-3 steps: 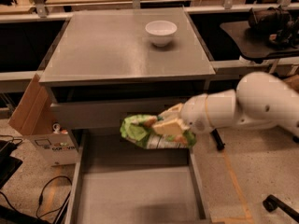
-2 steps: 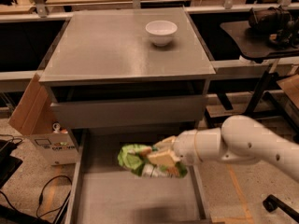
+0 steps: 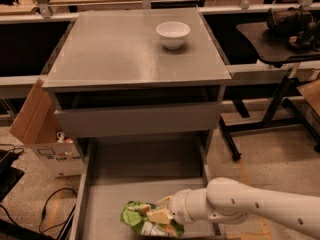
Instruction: Place green rice chip bag into middle drawer
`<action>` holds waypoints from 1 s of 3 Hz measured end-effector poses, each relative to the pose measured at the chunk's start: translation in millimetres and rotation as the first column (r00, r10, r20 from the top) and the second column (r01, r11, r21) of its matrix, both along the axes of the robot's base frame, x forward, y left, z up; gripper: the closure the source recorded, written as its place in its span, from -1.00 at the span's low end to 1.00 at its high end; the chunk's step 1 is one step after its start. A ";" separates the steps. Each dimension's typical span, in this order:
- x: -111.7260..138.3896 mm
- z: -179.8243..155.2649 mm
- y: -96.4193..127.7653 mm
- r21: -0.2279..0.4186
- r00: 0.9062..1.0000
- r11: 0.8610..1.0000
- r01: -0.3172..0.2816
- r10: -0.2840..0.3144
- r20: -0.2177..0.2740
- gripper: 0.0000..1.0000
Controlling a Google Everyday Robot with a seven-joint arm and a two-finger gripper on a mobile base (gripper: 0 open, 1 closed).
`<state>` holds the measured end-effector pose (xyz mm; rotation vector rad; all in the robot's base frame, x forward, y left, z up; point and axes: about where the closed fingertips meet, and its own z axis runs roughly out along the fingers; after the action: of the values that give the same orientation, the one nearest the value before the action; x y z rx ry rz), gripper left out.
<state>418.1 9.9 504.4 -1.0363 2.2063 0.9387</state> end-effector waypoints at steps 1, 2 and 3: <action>6.0 7.6 -1.8 0.000 1.000 1.000 0.004 -0.004 0.017 0.49; 5.0 7.3 -0.8 0.001 1.000 1.000 0.001 -0.001 0.015 -0.01; 4.5 7.0 0.3 0.002 1.000 1.000 -0.001 0.001 0.015 -0.44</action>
Offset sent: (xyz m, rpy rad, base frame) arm 0.0062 -0.0019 0.0068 -0.0007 -0.0175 -0.0061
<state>422.6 10.2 511.4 -1.0405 2.1927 0.9306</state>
